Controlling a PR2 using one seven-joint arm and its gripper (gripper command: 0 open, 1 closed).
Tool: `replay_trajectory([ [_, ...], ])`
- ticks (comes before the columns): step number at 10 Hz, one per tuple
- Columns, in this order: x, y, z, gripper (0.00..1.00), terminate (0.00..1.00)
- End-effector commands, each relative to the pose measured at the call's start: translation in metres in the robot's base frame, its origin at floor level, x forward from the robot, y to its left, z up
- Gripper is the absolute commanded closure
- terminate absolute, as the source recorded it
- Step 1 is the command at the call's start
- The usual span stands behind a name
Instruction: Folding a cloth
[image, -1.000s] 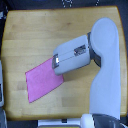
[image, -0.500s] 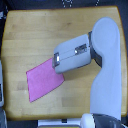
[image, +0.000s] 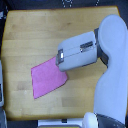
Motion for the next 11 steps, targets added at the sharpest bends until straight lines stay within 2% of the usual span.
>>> replay_trajectory([
  [1,0.01,-0.039,0.067,1.0,0.0],
  [2,0.009,-0.036,0.07,1.0,0.0],
  [3,0.007,-0.009,0.089,1.0,0.0],
  [5,-0.002,0.027,0.099,1.0,0.0],
  [9,-0.043,0.115,0.093,1.0,0.0],
  [11,-0.05,0.152,0.082,1.0,0.0],
])
